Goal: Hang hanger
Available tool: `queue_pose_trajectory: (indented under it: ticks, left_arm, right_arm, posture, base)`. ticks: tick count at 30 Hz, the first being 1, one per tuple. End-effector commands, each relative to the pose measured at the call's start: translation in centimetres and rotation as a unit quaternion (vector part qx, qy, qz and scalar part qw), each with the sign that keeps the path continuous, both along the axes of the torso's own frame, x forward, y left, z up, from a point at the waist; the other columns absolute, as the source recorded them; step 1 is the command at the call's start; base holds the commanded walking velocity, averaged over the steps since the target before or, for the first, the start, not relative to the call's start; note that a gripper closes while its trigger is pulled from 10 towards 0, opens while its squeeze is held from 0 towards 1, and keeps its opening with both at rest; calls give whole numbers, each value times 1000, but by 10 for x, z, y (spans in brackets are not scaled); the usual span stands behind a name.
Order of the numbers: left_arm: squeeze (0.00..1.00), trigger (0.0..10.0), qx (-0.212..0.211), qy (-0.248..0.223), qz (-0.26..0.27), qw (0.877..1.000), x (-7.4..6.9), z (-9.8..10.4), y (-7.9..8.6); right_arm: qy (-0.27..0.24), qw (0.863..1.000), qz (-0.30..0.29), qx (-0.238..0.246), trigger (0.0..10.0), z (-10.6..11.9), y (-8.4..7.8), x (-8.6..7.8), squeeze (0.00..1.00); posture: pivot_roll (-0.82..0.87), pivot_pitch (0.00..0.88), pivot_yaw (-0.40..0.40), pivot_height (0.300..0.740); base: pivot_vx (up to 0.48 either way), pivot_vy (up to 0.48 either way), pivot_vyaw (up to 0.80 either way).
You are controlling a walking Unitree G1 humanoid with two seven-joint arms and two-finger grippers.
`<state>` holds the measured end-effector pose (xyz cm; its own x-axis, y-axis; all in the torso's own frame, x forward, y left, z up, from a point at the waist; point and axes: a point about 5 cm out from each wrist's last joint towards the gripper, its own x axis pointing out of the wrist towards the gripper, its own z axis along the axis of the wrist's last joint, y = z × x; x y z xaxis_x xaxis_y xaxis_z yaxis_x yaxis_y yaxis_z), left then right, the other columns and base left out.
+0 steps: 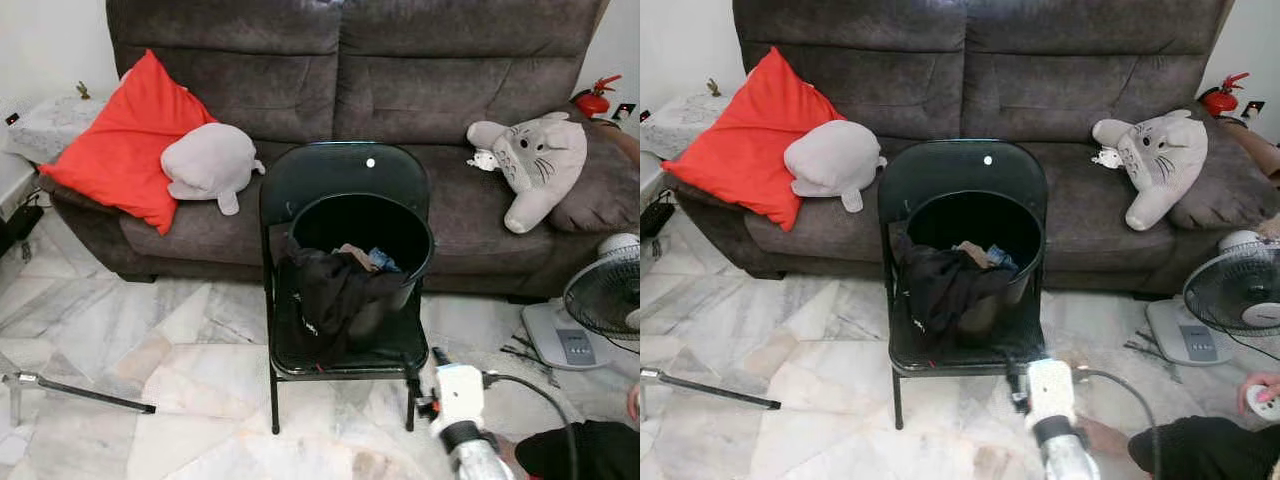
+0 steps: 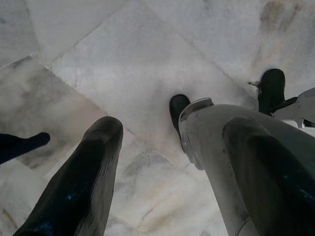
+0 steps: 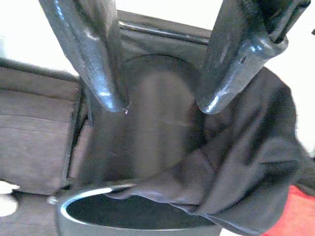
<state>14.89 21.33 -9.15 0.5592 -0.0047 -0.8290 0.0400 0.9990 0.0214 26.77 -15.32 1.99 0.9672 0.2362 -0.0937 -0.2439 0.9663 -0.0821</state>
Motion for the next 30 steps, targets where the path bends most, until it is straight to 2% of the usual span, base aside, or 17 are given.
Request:
queue_pose_trajectory:
  ticks: [1, 2, 3, 4, 5, 6, 7, 8, 9, 10, 14, 15, 18, 20, 24, 30]
  left_arm:
    - [0, 10000, 3, 18, -5, 1000, -8, -3, 0]
    - [0, 10000, 4, 18, -5, 1000, -8, -3, 1]
    - [0, 10000, 5, 19, -5, 1000, -8, -3, 1]
    - [0, 10000, 6, 20, -5, 1000, -8, -3, 2]
    - [0, 10000, 7, 20, -5, 1000, -8, -3, 2]
    - [0, 10000, 6, 20, -2, 1000, -8, -3, 2]
    - [0, 10000, 6, 19, 0, 1000, -8, -3, 3]
    - [0, 10000, 5, 18, 2, 1000, -9, -3, 3]
    - [0, 10000, 5, 18, 2, 1000, -9, -3, 3]
    - [0, 10000, 4, 18, 3, 1000, -9, -3, 3]
    - [0, 10000, 3, 19, 3, 1000, -10, -4, 3]
    - [0, 10000, 3, 19, 3, 1000, -10, -4, 3]
    - [0, 10000, 3, 18, 3, 1000, -11, -4, 2]
    - [0, 10000, 4, 16, 3, 1000, -11, -4, 2]
    - [0, 10000, 4, 12, 7, 1000, -11, -3, 4]
    - [0, 10000, 6, 12, 14, 1000, -11, -3, 6]
  right_arm:
    - [-12, 999, 31, 27, 10000, 14, 10, 13, 345]
    - [-14, 999, 40, 31, 10000, 17, 13, 15, 345]
    - [-17, 998, 50, 27, 10000, 20, 16, 18, 812]
    - [-24, 998, 57, 21, 10000, 25, 18, 22, 988]
    - [-27, 998, 58, 20, 10000, 26, 18, 24, 988]
    - [-33, 998, 51, 24, 10000, 29, 16, 25, 961]
    - [-37, 998, 46, 27, 10000, 31, 16, 26, 871]
    - [-39, 998, 36, 30, 10000, 31, 14, 25, 396]
    - [-39, 998, 36, 30, 10000, 31, 14, 25, 396]
    - [-35, 999, 18, 37, 10000, 28, 11, 21, 0]
    - [-14, 999, -24, 40, 10000, 14, 3, 4, 0]
    - [-1, 997, -57, 54, 10000, 8, -3, -3, 0]
    - [26, 981, -168, 90, 10000, -7, -26, -20, 0]
    - [35, 970, -223, 94, 10000, -12, -39, -34, 0]
    - [29, 972, -220, 71, 10000, -8, -43, -44, 0]
    - [24, 972, -224, 66, 10000, -4, -46, -42, 0]
  posture:
    - [-76, 116, 37, 721]
    - [-77, 116, 38, 721]
    - [-76, 115, 38, 721]
    - [-71, 114, 36, 721]
    - [-69, 114, 35, 721]
    - [-67, 113, 34, 721]
    - [-67, 113, 34, 721]
    - [-69, 114, 34, 721]
    - [-69, 114, 34, 721]
    - [-72, 116, 33, 721]
    - [-75, 118, 34, 721]
    - [-74, 118, 34, 721]
    - [-69, 116, 32, 721]
    - [-68, 115, 31, 721]
    - [-78, 113, 32, 721]
    - [-79, 106, 32, 721]
  base:
    - [0, 0, 0]
    - [0, 0, 0]
    - [0, 0, 0]
    - [0, 0, 0]
    - [0, 0, 0]
    - [0, 0, 0]
    - [0, 0, 0]
    - [0, 0, 0]
    - [0, 0, 0]
    - [0, 0, 0]
    - [0, 0, 0]
    - [0, 0, 0]
    - [0, 0, 0]
    - [0, 0, 0]
    - [0, 0, 0]
    - [0, 0, 0]
